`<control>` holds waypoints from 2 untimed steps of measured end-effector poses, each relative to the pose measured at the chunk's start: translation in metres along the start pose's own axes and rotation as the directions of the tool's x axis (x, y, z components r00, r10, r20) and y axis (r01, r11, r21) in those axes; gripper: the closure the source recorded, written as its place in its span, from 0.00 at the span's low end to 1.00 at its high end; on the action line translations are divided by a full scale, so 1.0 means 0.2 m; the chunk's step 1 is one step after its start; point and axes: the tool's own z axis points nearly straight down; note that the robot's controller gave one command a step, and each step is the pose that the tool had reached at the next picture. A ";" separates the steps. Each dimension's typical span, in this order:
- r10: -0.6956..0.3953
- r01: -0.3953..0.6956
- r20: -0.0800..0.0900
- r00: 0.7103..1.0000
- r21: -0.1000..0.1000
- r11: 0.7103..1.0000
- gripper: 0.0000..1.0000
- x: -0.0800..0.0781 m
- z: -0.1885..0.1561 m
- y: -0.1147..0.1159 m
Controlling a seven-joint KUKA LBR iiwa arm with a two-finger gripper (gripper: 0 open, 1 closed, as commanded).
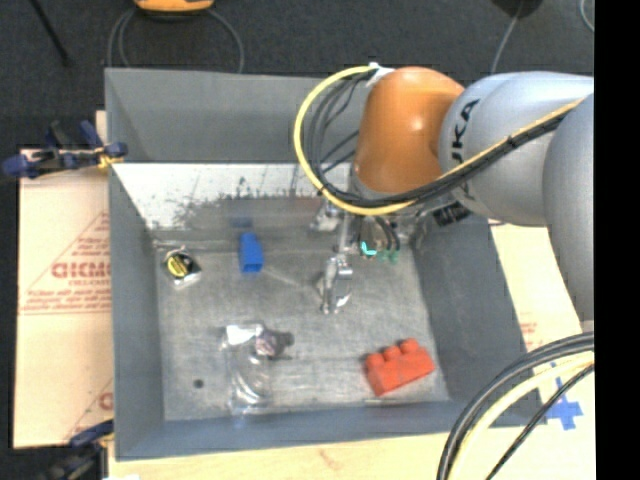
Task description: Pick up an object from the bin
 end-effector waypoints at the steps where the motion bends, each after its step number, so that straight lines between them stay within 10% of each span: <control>1: 0.037 -0.037 -0.006 0.999 -0.002 0.999 0.00 0.33 0.36 0.30; 2: 0.042 -0.042 0.006 0.999 -0.001 0.999 1.00 0.31 0.33 0.29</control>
Offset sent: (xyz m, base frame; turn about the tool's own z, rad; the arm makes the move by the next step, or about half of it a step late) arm -0.0629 0.0565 -0.0669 0.0425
